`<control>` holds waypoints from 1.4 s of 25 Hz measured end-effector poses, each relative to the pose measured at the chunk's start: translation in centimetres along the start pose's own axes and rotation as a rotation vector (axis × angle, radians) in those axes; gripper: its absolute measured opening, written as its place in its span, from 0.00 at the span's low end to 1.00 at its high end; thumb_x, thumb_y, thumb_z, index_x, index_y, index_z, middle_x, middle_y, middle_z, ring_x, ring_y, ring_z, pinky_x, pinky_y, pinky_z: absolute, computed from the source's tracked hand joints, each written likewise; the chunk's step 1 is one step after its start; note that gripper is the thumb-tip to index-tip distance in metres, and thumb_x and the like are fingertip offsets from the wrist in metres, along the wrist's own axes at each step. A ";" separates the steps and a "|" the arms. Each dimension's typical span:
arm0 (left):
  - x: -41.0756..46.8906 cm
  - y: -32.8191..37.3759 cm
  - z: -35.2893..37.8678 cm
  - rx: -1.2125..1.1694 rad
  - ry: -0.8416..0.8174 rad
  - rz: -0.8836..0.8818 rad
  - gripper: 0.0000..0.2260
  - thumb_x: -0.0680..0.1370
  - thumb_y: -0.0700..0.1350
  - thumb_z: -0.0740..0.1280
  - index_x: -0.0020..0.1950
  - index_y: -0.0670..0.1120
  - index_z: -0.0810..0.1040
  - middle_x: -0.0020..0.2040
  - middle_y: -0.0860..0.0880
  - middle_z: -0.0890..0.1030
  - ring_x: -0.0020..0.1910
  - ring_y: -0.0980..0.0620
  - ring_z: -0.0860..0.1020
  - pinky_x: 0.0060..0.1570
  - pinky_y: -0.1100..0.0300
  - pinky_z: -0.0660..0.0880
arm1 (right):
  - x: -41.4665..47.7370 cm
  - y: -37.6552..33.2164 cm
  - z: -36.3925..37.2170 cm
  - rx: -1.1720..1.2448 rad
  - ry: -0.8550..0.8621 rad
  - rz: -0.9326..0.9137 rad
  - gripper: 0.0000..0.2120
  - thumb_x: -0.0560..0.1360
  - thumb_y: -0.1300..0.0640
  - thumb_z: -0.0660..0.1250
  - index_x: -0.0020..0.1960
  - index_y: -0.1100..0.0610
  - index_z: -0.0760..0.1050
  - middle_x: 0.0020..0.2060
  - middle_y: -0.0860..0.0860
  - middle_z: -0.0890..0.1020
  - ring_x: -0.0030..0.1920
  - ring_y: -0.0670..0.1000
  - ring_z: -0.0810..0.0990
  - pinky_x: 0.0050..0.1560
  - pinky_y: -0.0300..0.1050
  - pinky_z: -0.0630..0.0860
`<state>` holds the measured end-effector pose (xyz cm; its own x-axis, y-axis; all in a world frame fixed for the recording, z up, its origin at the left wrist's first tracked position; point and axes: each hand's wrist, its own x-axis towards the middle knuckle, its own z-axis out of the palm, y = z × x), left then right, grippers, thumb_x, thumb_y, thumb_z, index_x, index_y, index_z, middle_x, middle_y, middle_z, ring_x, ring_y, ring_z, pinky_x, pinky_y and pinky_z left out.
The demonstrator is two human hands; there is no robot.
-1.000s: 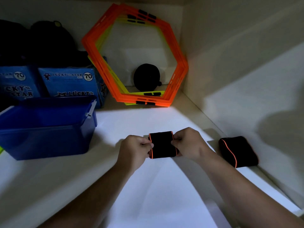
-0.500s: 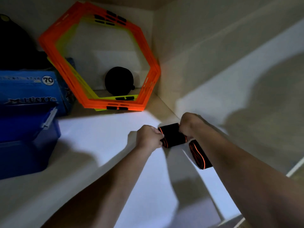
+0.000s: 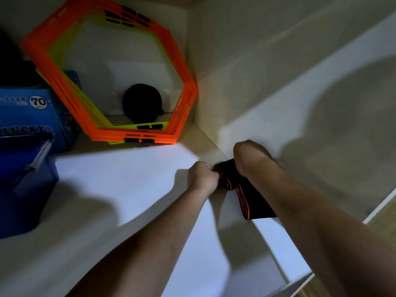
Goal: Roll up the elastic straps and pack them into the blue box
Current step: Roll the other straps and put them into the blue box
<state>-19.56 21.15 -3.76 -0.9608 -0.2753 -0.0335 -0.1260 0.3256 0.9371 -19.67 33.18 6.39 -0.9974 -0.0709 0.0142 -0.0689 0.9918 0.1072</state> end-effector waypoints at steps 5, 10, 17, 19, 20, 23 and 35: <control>1.4 -1.3 0.9 -0.028 -0.008 -0.001 0.08 0.61 0.41 0.68 0.37 0.40 0.81 0.33 0.38 0.84 0.34 0.37 0.85 0.34 0.42 0.84 | 0.0 0.6 0.0 0.013 0.050 -0.034 0.14 0.71 0.68 0.66 0.32 0.56 0.65 0.41 0.57 0.75 0.51 0.63 0.81 0.47 0.46 0.74; -0.7 0.8 -1.1 -0.059 0.035 0.013 0.05 0.67 0.40 0.71 0.32 0.47 0.77 0.36 0.48 0.82 0.43 0.41 0.85 0.46 0.46 0.85 | 0.2 0.9 0.5 0.043 0.095 -0.042 0.15 0.71 0.67 0.65 0.30 0.56 0.64 0.32 0.55 0.70 0.39 0.59 0.73 0.43 0.45 0.73; -0.7 3.5 -6.9 0.034 0.161 0.172 0.03 0.71 0.43 0.72 0.40 0.49 0.86 0.43 0.48 0.88 0.46 0.46 0.86 0.52 0.54 0.82 | 0.1 -0.8 -2.5 0.264 0.247 -0.188 0.11 0.73 0.54 0.68 0.53 0.55 0.82 0.49 0.56 0.86 0.51 0.61 0.83 0.51 0.48 0.80; -1.5 4.5 -9.3 0.085 0.236 0.257 0.06 0.75 0.40 0.71 0.45 0.50 0.87 0.46 0.49 0.88 0.48 0.49 0.85 0.54 0.56 0.81 | -0.3 -2.1 -3.6 0.408 0.341 -0.252 0.14 0.71 0.49 0.68 0.54 0.51 0.83 0.50 0.54 0.87 0.54 0.58 0.84 0.53 0.49 0.81; -2.0 4.9 -10.4 0.110 0.264 0.301 0.08 0.75 0.39 0.70 0.46 0.50 0.87 0.47 0.49 0.88 0.48 0.49 0.85 0.54 0.57 0.80 | -0.5 -2.8 -4.1 0.504 0.388 -0.270 0.15 0.69 0.47 0.67 0.53 0.49 0.83 0.48 0.53 0.88 0.53 0.58 0.85 0.52 0.50 0.82; -4.2 5.7 -13.9 0.195 0.366 0.396 0.09 0.75 0.38 0.69 0.48 0.49 0.87 0.50 0.50 0.87 0.49 0.51 0.84 0.55 0.57 0.79 | -1.1 -5.3 -4.8 0.695 0.441 -0.371 0.15 0.66 0.43 0.66 0.50 0.46 0.83 0.44 0.48 0.89 0.50 0.53 0.86 0.51 0.50 0.82; -15.5 1.1 -31.5 0.540 0.727 0.400 0.10 0.77 0.43 0.65 0.53 0.51 0.85 0.56 0.52 0.83 0.59 0.52 0.74 0.62 0.56 0.71 | -9.1 -21.4 -6.1 0.831 0.471 -0.864 0.25 0.70 0.47 0.71 0.65 0.53 0.79 0.61 0.50 0.78 0.57 0.54 0.81 0.58 0.49 0.78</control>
<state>2.94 -2.74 8.75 -0.5945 -0.4847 0.6415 -0.0947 0.8345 0.5428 -9.02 12.00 10.00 -0.5307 -0.5814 0.6167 -0.8475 0.3615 -0.3886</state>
